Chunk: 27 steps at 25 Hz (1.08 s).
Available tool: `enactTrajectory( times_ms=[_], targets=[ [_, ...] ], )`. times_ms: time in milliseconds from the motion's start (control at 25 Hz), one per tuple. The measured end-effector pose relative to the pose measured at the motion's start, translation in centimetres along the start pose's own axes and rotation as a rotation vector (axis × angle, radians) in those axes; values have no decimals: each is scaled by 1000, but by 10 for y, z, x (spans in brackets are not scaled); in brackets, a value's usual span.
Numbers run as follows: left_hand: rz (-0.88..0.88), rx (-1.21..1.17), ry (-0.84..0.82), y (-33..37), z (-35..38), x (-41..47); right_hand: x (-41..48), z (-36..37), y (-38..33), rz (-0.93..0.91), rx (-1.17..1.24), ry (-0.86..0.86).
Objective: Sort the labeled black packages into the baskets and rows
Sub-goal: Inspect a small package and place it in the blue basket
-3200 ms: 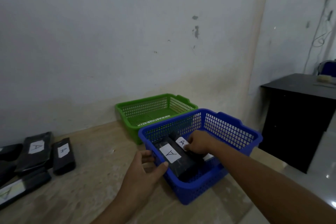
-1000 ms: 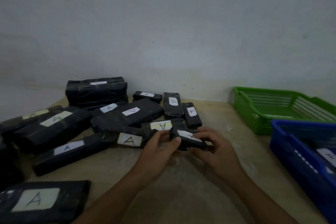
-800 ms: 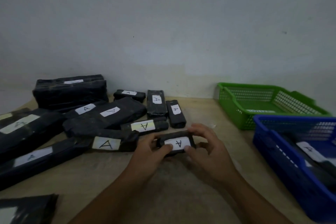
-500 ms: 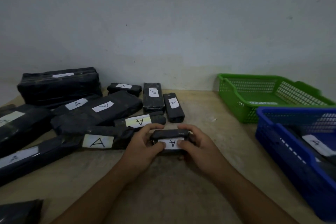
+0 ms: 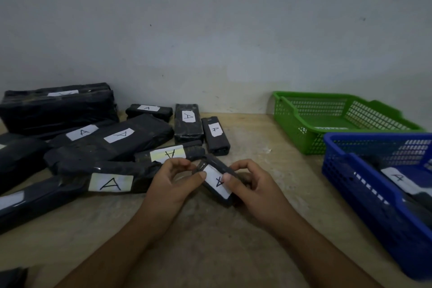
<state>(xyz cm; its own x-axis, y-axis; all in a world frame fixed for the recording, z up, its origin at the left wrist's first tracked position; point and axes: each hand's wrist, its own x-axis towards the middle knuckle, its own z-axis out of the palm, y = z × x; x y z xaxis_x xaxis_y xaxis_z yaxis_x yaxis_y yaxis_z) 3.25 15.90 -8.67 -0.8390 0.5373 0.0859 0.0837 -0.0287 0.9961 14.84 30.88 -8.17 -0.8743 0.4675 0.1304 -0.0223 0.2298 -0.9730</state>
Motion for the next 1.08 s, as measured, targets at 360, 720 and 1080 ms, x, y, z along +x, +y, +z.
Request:
enactTrajectory(
  times_ms=[360,720,1080],
  targets=[
    [184,203,-110,6,3,-8,-6,2,-2,5,-9,-97],
    [234,182,-184,5,8,-12,-6,2,0,-38,-53,-119],
    [305,337,-172,1,9,-11,-4,-4,3,-67,-154,-132]
  ],
)
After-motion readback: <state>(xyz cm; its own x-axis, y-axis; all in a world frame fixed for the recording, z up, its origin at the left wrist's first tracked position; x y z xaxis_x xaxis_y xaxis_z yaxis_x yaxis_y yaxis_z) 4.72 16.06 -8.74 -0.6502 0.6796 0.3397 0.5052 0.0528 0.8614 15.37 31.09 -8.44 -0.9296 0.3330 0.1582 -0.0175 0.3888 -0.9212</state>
